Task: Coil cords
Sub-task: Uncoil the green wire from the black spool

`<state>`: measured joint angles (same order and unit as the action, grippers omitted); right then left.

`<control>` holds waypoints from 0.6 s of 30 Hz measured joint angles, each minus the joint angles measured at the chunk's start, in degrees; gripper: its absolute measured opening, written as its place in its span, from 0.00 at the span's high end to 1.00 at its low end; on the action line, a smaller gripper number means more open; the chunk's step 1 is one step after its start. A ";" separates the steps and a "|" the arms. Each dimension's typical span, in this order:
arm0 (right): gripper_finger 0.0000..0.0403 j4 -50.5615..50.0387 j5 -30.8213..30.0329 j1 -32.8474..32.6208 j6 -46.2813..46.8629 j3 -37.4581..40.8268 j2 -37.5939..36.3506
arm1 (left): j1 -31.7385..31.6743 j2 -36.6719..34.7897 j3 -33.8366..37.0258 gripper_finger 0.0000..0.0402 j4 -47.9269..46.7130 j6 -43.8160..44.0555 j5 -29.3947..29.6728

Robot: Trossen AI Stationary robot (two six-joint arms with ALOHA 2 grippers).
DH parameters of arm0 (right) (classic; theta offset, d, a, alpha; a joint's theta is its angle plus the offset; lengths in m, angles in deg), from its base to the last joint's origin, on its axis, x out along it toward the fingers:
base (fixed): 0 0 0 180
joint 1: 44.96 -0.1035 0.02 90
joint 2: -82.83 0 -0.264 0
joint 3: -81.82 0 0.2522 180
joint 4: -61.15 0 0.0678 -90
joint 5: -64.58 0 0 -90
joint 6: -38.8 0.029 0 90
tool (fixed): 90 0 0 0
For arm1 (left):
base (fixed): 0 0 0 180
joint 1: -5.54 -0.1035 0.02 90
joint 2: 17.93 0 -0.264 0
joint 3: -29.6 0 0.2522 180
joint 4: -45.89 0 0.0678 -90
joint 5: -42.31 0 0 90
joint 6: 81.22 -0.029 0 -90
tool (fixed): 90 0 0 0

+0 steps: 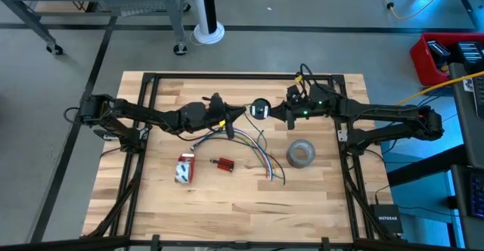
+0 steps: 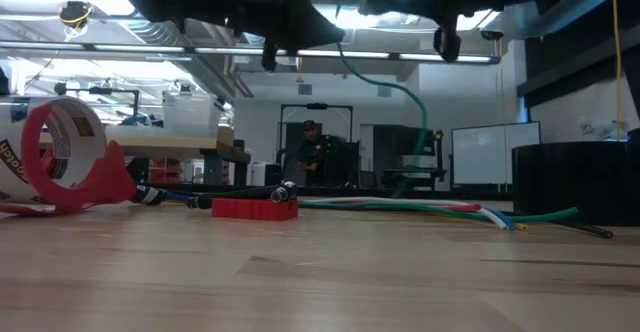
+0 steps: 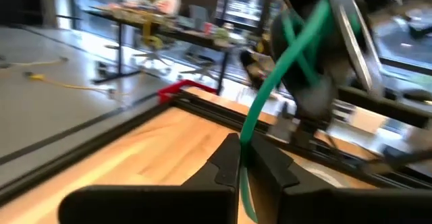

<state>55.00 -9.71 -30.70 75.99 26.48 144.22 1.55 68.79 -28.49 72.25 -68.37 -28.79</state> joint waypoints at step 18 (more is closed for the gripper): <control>1.00 -3.68 -6.20 0.00 0.02 0.00 7.49 | 2.35 0.00 -3.46 0.99 2.98 1.70 -3.18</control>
<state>51.32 -15.91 -30.70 76.01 26.48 151.71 3.90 68.79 -31.95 75.23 -66.67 -31.97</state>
